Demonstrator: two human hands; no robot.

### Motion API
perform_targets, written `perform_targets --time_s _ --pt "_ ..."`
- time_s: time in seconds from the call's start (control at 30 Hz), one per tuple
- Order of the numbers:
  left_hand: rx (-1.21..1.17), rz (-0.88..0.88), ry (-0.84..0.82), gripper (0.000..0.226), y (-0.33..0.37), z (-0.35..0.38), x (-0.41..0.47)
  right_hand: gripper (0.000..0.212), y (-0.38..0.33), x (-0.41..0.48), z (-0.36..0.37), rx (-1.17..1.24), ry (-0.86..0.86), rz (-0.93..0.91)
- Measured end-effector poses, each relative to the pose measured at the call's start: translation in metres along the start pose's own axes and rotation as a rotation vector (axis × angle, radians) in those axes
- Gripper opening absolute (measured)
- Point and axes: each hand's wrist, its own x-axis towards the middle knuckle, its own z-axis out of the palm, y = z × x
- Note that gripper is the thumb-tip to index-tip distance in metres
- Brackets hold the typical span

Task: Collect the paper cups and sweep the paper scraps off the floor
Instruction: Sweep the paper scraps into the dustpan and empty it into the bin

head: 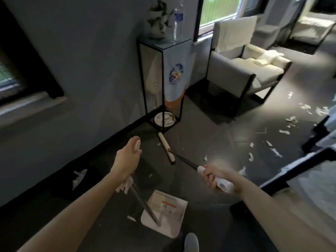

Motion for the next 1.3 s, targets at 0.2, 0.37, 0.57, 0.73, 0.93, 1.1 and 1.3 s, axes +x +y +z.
perform_targets --time_s 0.2,0.37,0.57,0.73,0.93,1.1,1.3 --pt "-0.062 0.162 -0.212 0.042 0.083 0.084 0.054 0.024 -0.005 0.004 -0.088 0.245 0.123 -0.064" --pt "-0.044 0.244 -0.305 0.042 0.157 0.153 0.107 0.021 -0.037 0.017 -0.165 0.423 0.184 -0.147" --pt "-0.03 0.37 -0.354 0.037 0.242 0.213 0.18 0.026 -0.101 0.029 -0.24 0.573 0.275 -0.231" --pt "-0.072 0.444 -0.385 0.037 0.311 0.268 0.256 0.019 -0.161 0.046 -0.299 0.729 0.306 -0.308" --pt "-0.129 0.54 -0.473 0.035 0.389 0.353 0.368 0.018 -0.244 0.102 -0.377 0.816 0.367 -0.387" --pt "-0.105 0.651 -0.593 0.034 0.467 0.414 0.454 0.018 -0.328 0.138 -0.434 0.861 0.405 -0.427" --pt "-0.077 0.714 -0.667 0.036 0.571 0.49 0.528 0.03 -0.407 0.162 -0.515 1.017 0.417 -0.463"
